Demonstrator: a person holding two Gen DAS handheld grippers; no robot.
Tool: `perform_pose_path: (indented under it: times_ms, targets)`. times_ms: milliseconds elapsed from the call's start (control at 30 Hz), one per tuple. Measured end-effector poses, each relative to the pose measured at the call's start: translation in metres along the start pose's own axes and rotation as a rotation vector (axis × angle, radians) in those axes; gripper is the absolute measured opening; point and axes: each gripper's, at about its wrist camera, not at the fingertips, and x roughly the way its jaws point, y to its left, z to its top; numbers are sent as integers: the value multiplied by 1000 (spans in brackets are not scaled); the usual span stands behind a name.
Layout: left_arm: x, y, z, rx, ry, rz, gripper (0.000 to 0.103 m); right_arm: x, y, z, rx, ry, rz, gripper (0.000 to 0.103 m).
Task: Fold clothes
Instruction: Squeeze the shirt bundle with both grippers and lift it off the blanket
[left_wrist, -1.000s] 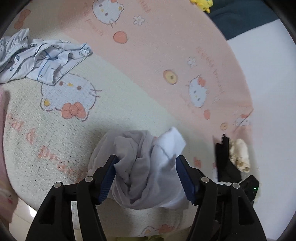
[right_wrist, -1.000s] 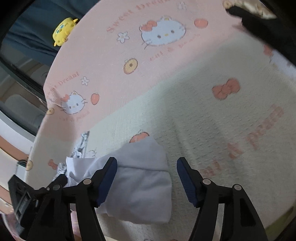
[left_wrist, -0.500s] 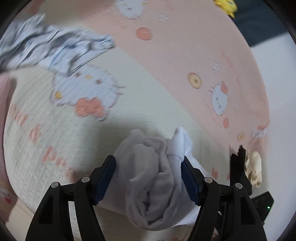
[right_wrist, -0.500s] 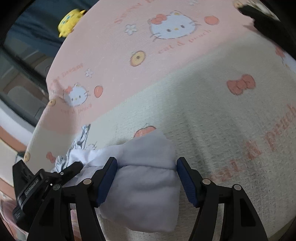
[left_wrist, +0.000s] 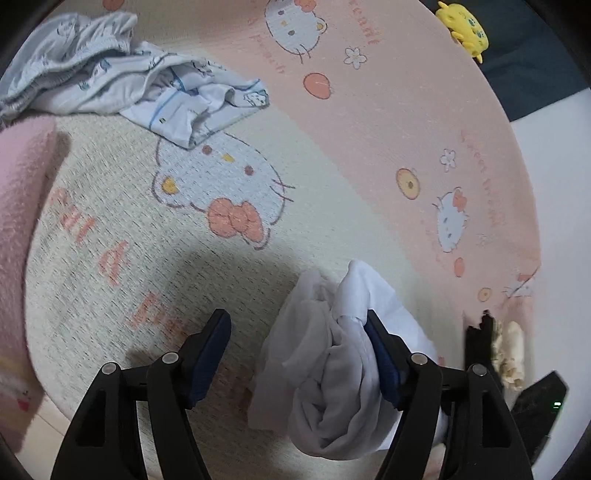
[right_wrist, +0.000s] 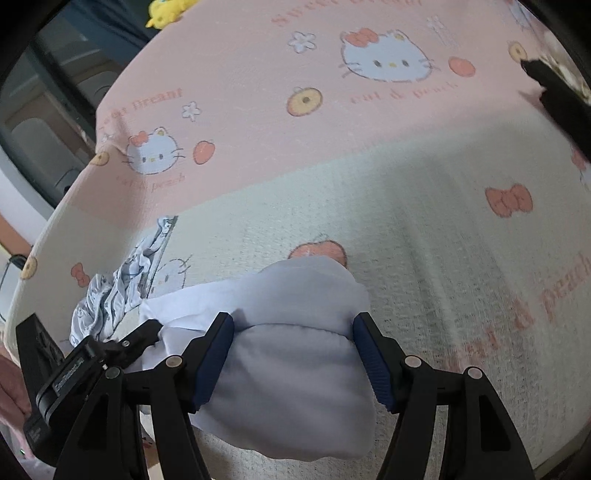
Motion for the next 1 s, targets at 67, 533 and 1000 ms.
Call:
perform_pose_path:
  times_ms: [67,533,1000]
  targets:
    - [-1,7,-1,-72,14,-88,70,-2,-5,0,33,13,14,70]
    - [-37,6,-13,-165,-16,-133,76,-8,-43,-24,348,129,167,84]
    - [-34,-5,-17,-143,75,-118,78,-2,-43,-37,377,96,221,89]
